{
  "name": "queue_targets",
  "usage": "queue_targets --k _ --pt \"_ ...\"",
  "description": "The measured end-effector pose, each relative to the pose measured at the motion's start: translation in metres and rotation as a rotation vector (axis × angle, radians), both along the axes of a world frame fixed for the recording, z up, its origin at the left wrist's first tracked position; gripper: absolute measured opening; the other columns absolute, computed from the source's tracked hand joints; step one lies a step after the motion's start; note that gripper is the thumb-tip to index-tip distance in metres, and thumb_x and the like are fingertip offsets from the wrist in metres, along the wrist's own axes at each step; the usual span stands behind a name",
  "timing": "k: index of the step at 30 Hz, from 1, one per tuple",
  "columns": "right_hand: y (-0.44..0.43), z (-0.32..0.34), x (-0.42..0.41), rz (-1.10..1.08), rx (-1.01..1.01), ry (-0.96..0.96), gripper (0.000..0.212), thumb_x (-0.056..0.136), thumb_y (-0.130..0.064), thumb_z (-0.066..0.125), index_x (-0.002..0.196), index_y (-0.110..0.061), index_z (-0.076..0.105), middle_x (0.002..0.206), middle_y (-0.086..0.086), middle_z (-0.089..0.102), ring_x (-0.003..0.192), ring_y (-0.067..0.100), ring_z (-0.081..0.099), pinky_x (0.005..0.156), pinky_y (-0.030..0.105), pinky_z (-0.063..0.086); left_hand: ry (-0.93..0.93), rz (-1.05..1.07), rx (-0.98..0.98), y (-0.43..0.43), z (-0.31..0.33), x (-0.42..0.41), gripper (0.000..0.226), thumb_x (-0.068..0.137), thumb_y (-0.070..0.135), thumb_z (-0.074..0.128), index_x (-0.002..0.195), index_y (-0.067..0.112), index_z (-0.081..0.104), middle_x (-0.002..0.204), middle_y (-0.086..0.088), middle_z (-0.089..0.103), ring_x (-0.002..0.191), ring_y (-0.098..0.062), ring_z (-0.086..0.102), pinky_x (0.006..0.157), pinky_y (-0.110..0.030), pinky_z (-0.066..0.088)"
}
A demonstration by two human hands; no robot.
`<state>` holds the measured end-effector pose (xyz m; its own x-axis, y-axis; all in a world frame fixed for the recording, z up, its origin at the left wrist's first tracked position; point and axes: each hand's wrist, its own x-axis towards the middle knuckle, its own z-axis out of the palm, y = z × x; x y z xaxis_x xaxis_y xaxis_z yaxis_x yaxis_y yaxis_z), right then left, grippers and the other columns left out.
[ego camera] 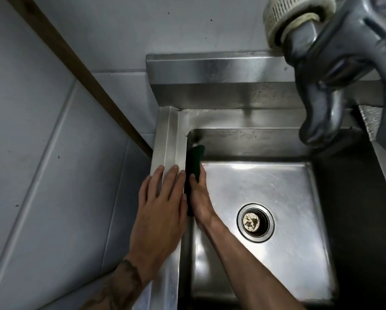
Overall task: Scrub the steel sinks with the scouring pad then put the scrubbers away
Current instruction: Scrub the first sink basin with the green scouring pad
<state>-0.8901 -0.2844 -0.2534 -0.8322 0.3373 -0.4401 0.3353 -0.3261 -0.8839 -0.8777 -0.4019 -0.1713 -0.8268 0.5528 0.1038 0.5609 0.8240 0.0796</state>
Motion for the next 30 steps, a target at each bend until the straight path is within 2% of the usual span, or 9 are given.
queue_targets --k 5,6,9,12,18,22,24,27,30 --pt "-0.019 0.019 0.063 0.079 0.047 0.048 0.049 0.11 -0.019 0.037 0.15 -0.047 0.031 0.15 -0.029 0.044 0.142 -0.003 0.039 0.119 0.024 0.033 -0.032 0.002 -0.037 0.001 0.002 -0.001 0.057 0.113 0.038 0.023 0.158 0.01 0.045 0.164 -0.015 0.045 0.156 -0.04 0.034 0.126 -0.06 0.03" --pt "-0.023 0.018 0.077 0.101 0.091 0.046 0.05 0.11 -0.018 0.037 0.152 -0.044 0.029 0.152 -0.029 0.041 0.144 -0.003 0.035 0.12 0.026 0.031 -0.039 0.004 -0.042 0.001 0.003 0.0 0.056 0.113 0.037 0.025 0.158 0.01 0.045 0.164 -0.015 0.044 0.157 -0.04 0.033 0.127 -0.06 0.029" --pt "-0.028 0.009 0.103 0.164 0.231 0.014 0.054 0.108 -0.024 0.042 0.158 -0.036 0.023 0.16 -0.019 0.033 0.147 -0.002 0.029 0.124 0.036 0.029 -0.051 0.004 -0.035 0.001 0.007 0.001 0.055 0.112 0.036 0.028 0.157 0.009 0.046 0.164 -0.016 0.044 0.157 -0.04 0.033 0.128 -0.06 0.028" --pt "-0.013 0.005 0.087 0.199 0.334 0.027 0.057 0.107 -0.026 0.043 0.159 -0.032 0.02 0.161 -0.01 0.033 0.147 0.004 0.032 0.122 0.041 0.032 -0.059 0.006 -0.026 0.002 0.008 0.001 0.056 0.113 0.037 0.027 0.157 0.009 0.046 0.164 -0.015 0.045 0.157 -0.04 0.032 0.128 -0.059 0.027" --pt "-0.001 0.003 0.07 0.278 0.394 -0.003 0.063 0.105 -0.016 0.042 0.157 -0.041 0.017 0.154 -0.007 0.036 0.14 0.006 0.04 0.117 0.03 0.035 -0.052 0.019 -0.026 0.004 0.009 0.0 0.054 0.112 0.036 0.03 0.158 0.011 0.044 0.164 -0.013 0.045 0.156 -0.039 0.032 0.127 -0.058 0.028" --pt "-0.005 -0.001 0.13 0.485 0.405 -0.042 0.065 0.103 -0.014 0.043 0.159 -0.03 0.014 0.157 -0.002 0.033 0.144 0.01 0.035 0.122 0.03 0.03 -0.095 0.003 -0.014 0.004 0.016 0.003 0.071 0.113 0.05 0.009 0.157 0.008 0.045 0.164 -0.017 0.044 0.156 -0.043 0.032 0.126 -0.062 0.029" --pt "-0.009 0.002 0.161 0.61 0.361 -0.102 0.067 0.102 -0.015 0.045 0.156 -0.033 0.011 0.159 0.0 0.033 0.145 0.012 0.036 0.123 0.035 0.03 -0.114 -0.005 -0.004 0.003 0.018 0.003 0.08 0.111 0.055 0.001 0.158 0.007 0.044 0.164 -0.017 0.043 0.156 -0.043 0.032 0.127 -0.062 0.027" --pt "-0.004 0.014 0.189 0.804 0.285 -0.209 0.06 0.103 -0.016 0.049 0.151 -0.027 0.015 0.146 0.006 0.046 0.123 0.013 0.048 0.106 0.026 0.04 -0.094 0.001 -0.013 0.002 0.016 0.003 0.061 0.115 0.043 0.016 0.16 0.011 0.042 0.165 -0.014 0.042 0.157 -0.04 0.029 0.127 -0.059 0.026" --pt "0.013 0.036 0.192 1.006 0.268 -0.23 0.053 0.104 -0.016 0.05 0.147 -0.021 0.02 0.124 -0.003 0.046 0.094 0.003 0.048 0.08 0.003 0.035 -0.076 0.003 0.001 0.002 0.014 0.004 0.052 0.113 0.035 0.03 0.159 0.011 0.042 0.164 -0.013 0.043 0.156 -0.039 0.03 0.126 -0.058 0.027"
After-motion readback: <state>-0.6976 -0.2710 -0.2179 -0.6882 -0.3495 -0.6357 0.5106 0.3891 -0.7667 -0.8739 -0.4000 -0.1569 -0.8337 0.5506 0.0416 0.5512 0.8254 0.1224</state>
